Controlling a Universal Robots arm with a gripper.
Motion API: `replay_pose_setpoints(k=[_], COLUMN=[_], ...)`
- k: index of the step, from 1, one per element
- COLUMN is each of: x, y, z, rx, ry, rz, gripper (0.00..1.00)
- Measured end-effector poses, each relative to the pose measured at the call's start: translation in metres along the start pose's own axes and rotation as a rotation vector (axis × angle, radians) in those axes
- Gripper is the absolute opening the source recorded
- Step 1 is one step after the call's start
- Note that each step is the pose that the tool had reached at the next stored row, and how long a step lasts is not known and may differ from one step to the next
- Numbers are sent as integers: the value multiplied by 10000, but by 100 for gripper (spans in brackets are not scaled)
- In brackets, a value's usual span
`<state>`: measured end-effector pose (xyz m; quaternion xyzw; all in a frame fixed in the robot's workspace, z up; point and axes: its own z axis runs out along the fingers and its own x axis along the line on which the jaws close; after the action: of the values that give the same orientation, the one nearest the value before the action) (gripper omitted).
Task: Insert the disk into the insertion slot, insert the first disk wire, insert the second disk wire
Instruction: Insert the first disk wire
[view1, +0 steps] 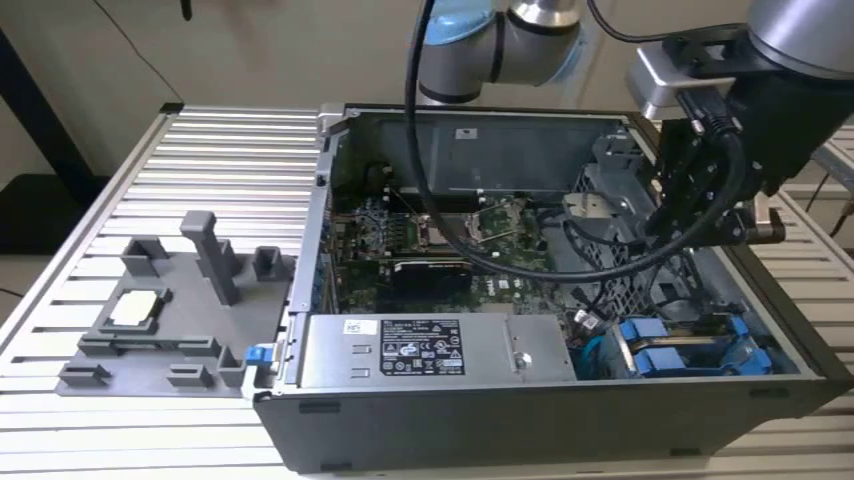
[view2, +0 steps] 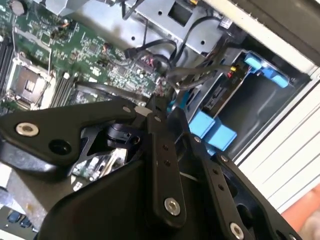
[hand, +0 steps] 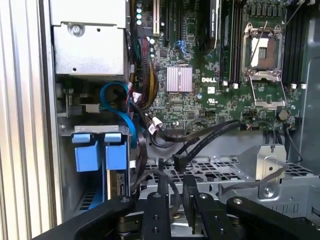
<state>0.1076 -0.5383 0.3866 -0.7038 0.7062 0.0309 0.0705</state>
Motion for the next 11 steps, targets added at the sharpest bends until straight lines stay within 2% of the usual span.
replay_pose_setpoints(k=[2, 3, 7, 8, 9, 11], x=[-17, -26, -71, -79, -80, -80], y=[43, 57, 132, 141, 141, 141], z=[5, 6, 21, 25, 26, 26], rx=[-6, -11, -27, -31, -33, -33], ry=[15, 50, 117, 192, 224, 240], rz=[-35, -72, -186, -217, -222, -226], gripper=[27, 27, 27, 27, 27, 27])
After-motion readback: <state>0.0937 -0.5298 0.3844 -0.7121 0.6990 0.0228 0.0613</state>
